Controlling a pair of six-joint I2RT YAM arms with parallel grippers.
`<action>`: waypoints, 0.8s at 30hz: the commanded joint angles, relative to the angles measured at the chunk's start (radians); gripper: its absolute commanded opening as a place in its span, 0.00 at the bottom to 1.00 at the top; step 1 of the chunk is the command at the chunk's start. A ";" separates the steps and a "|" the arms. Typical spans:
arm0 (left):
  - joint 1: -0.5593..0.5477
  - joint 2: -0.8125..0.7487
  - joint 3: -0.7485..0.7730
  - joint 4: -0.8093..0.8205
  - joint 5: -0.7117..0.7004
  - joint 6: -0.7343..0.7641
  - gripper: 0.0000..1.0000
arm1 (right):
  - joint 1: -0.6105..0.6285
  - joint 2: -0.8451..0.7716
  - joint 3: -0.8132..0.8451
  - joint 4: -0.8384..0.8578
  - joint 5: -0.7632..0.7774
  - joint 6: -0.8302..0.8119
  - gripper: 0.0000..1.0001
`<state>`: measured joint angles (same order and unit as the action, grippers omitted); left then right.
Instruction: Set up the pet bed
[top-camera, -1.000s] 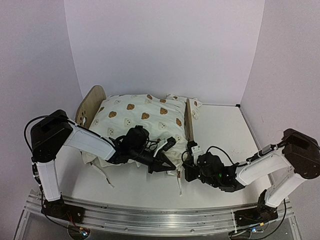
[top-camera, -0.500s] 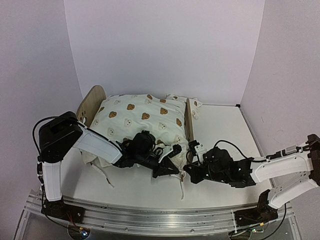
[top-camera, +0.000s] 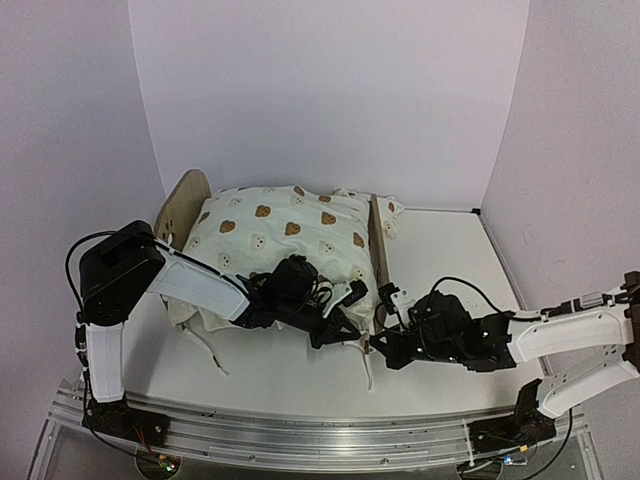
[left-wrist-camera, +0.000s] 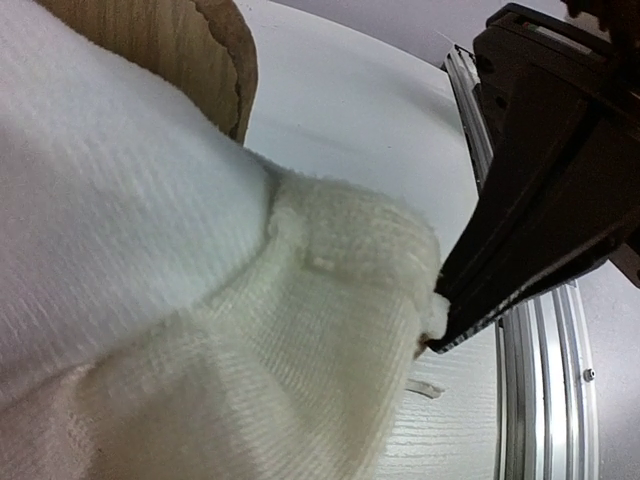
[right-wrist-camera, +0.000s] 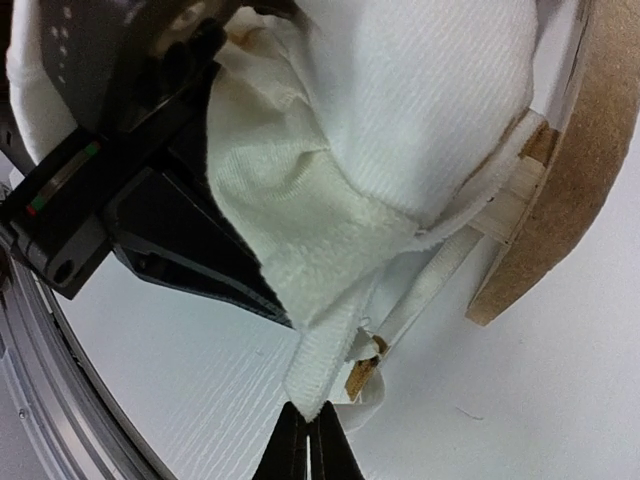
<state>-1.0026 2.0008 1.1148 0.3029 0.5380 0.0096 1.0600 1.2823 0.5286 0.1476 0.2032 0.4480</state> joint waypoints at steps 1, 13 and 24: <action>0.018 0.028 0.067 -0.013 -0.069 -0.026 0.00 | -0.003 -0.029 0.033 -0.007 -0.066 0.011 0.00; -0.008 0.093 0.075 0.139 -0.032 0.069 0.00 | -0.013 -0.034 0.042 -0.075 -0.012 0.080 0.29; -0.009 0.144 0.091 0.242 -0.078 0.175 0.00 | -0.127 -0.258 -0.019 -0.257 -0.064 0.315 0.48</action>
<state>-1.0160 2.1204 1.1592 0.4716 0.5074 0.1235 1.0297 1.0830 0.5558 -0.0453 0.1727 0.5836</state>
